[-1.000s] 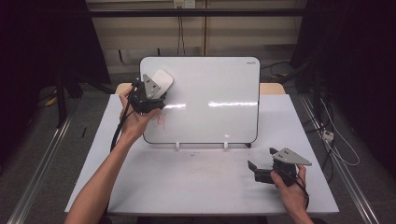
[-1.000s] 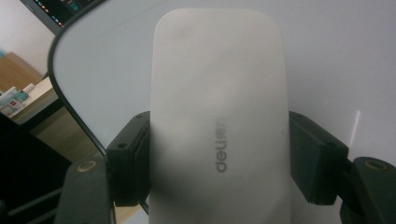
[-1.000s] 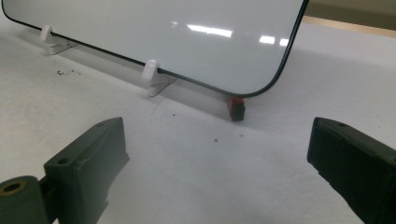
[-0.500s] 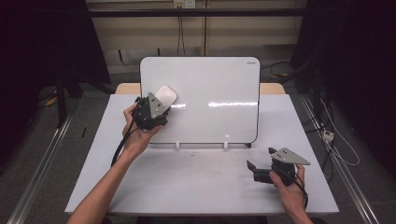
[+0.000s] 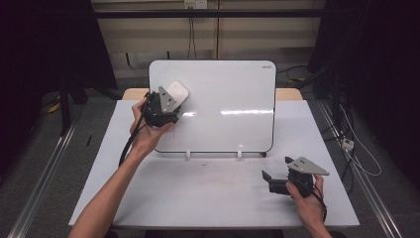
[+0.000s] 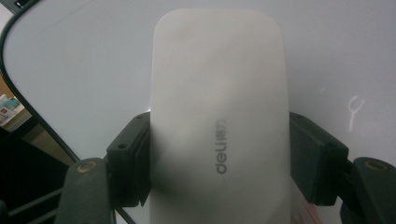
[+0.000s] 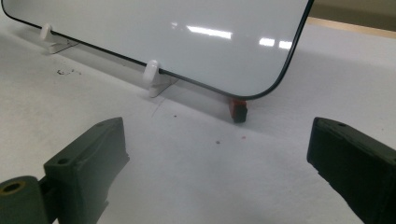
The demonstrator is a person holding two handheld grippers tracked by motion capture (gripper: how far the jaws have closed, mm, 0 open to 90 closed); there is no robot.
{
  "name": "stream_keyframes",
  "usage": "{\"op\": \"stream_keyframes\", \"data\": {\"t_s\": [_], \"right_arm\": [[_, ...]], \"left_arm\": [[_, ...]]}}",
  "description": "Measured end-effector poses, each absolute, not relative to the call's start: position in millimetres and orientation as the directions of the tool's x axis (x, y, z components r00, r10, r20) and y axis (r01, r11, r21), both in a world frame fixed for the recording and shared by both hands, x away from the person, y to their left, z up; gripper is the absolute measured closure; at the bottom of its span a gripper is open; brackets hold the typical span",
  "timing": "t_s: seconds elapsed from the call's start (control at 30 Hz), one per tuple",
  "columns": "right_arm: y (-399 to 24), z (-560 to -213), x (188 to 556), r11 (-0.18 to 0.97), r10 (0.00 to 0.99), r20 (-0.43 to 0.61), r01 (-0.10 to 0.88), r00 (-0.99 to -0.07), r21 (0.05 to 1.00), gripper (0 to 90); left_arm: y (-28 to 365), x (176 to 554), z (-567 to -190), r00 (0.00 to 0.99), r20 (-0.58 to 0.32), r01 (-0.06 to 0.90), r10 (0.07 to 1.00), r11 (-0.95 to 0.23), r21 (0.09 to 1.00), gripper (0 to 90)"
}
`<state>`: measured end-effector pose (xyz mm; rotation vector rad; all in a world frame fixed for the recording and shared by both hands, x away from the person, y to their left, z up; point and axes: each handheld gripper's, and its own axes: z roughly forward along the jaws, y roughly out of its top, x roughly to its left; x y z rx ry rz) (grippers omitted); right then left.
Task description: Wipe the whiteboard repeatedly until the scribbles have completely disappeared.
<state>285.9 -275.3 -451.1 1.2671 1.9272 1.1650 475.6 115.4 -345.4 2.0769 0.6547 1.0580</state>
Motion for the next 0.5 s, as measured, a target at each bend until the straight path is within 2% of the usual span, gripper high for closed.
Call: {"op": "stream_keyframes", "data": {"t_s": [0.23, 0.5], "right_arm": [[-276, -451, 285, 0.18, 0.914, 0.013, 0.435, -0.405, 0.882, 4.6], [-274, -451, 286, 0.183, 0.914, 0.011, 0.436, -0.405, 0.881, 4.5]], "left_arm": [[113, 473, -348, 0.524, 0.477, 0.121, 0.706, -0.616, 0.778, 31.1], [102, 462, -362, 0.532, 0.51, 0.093, 0.675, -0.646, 0.758, 31.1]]}}
